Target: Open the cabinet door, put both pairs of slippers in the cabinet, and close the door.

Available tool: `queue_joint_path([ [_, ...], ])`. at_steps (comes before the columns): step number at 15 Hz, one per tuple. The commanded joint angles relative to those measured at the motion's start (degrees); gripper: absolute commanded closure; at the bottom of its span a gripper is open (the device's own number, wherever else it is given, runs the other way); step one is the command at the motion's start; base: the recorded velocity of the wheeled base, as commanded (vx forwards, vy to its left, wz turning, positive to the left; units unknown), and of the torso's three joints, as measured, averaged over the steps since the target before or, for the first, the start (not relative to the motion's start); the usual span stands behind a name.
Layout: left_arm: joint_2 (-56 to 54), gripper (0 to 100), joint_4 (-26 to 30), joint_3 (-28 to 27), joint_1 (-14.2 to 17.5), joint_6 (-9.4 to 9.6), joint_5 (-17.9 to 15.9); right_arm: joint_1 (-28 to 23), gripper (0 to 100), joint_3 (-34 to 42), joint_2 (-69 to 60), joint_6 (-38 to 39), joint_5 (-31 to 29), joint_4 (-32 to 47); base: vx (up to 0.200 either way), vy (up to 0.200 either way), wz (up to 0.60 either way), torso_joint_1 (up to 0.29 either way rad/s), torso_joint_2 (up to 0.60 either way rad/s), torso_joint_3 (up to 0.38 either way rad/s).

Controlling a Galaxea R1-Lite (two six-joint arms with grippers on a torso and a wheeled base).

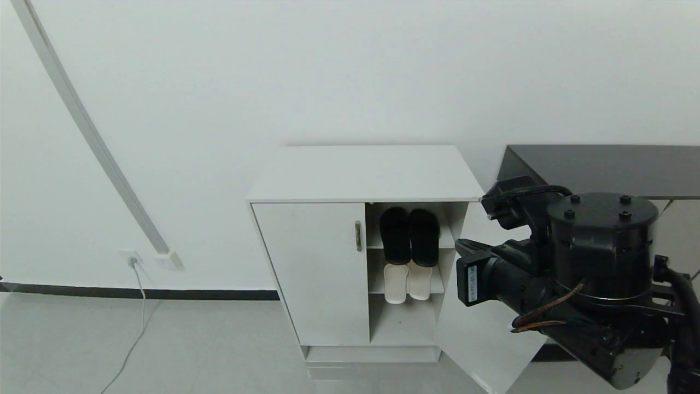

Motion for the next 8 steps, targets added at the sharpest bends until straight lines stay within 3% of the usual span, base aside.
queue_joint_path([
  [1, 0.1, 100, 0.0, 0.0, 0.0, -0.22, 0.0, -0.2, 100, -0.1, 0.3, 0.0, 0.0, 0.0, 0.000, 0.000, 0.00, 0.256, -0.59, -0.315],
  [5, 0.1, 100, 0.0, 0.0, 0.0, -0.14, 0.0, -0.3, 100, 0.6, 0.2, -0.6, 0.1, -0.1, 0.000, 0.000, 0.00, 0.176, -0.39, -0.210],
  [8, 0.1, 100, 0.0, 0.0, 0.0, -0.14, 0.0, -0.3, 100, 1.0, 0.2, -0.7, 0.2, -0.3, 0.000, 0.000, 0.00, 0.012, -0.03, -0.014],
])
